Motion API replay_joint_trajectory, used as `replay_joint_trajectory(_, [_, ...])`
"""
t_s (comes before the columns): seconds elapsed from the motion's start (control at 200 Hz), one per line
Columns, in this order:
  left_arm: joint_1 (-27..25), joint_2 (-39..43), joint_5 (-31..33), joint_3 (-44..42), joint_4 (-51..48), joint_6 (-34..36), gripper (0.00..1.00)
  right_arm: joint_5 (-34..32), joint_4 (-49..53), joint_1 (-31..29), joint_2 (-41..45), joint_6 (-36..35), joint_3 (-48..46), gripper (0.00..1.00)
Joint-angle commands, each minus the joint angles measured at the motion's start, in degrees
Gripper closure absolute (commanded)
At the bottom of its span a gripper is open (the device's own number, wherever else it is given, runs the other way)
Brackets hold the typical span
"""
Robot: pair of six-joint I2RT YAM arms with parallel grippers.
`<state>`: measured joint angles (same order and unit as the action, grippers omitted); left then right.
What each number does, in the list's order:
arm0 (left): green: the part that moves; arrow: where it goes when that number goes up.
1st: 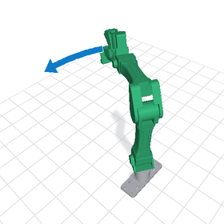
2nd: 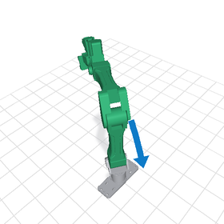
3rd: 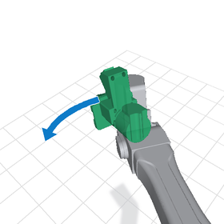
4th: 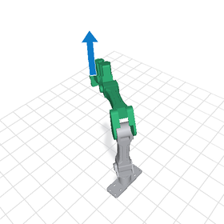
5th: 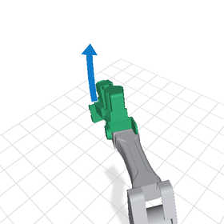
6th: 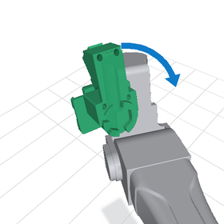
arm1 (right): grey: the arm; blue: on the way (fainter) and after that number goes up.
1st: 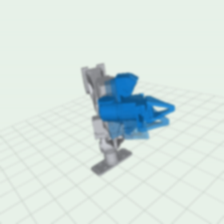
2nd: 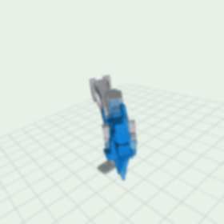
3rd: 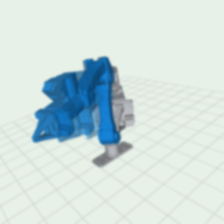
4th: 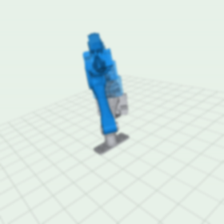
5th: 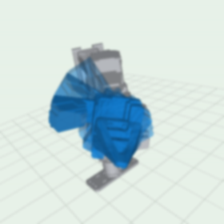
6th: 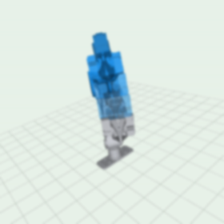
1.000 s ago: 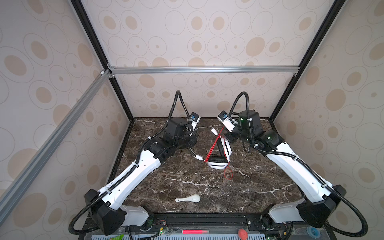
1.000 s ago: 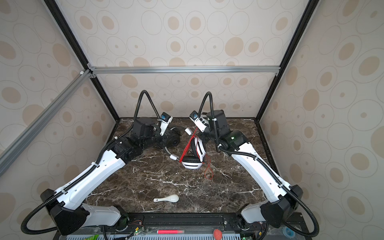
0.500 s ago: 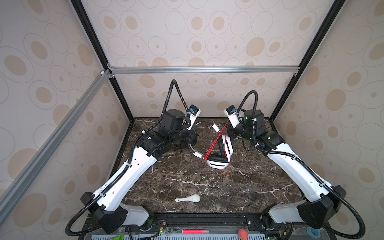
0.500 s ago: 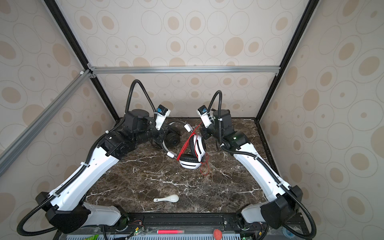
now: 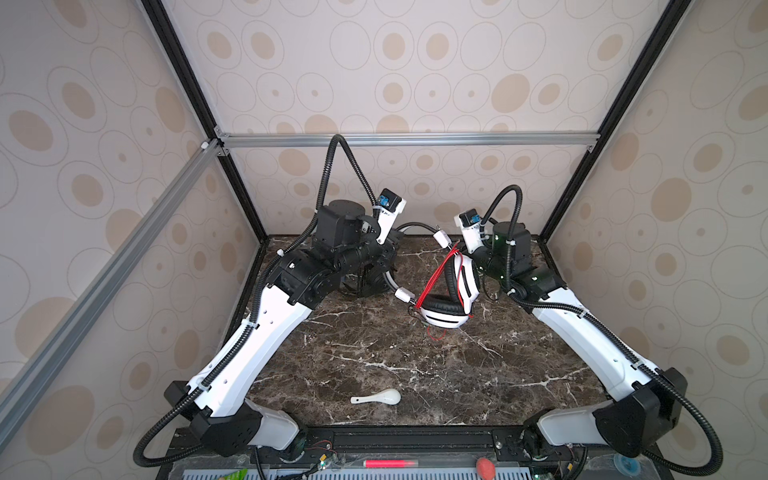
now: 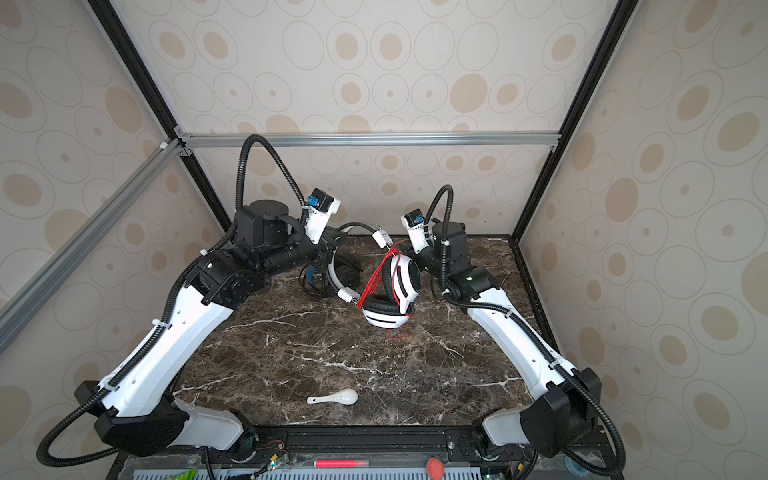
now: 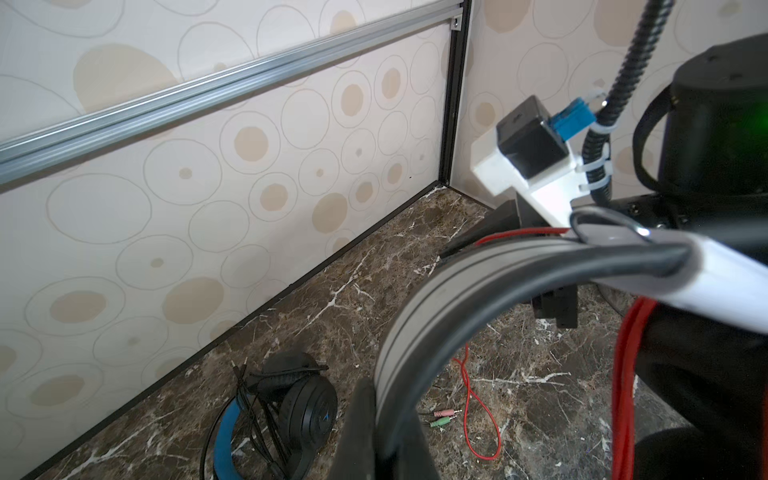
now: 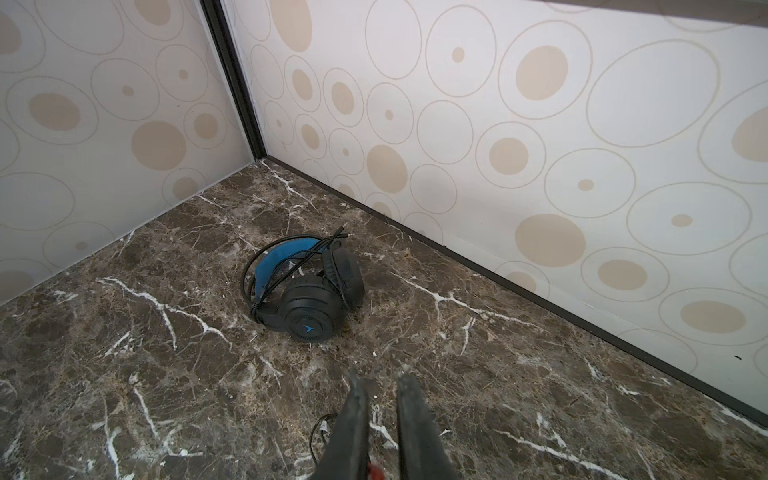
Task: Wrap the headphones
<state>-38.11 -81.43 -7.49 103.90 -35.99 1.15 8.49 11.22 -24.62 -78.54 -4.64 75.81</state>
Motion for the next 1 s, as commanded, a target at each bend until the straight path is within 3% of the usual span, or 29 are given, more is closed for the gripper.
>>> replay_joint_trajectory(0.0, [-0.5, -0.1, -2.9, 6.1, 2.9, -2.8, 1.0, 2.8, -5.1, 0.5, -0.3, 2.9, -1.9, 0.84])
replay_joint_trajectory(0.655, [-0.5, -5.7, -6.3, 20.5, 7.9, -10.8, 1.0, 4.3, -13.2, 1.1, -1.1, 7.4, -9.7, 0.84])
replay_joint_trajectory(0.995, [-0.4, -5.2, -4.2, 20.5, 12.9, -14.9, 1.0, 4.9, -16.2, 1.6, 0.4, 10.0, -16.2, 0.84])
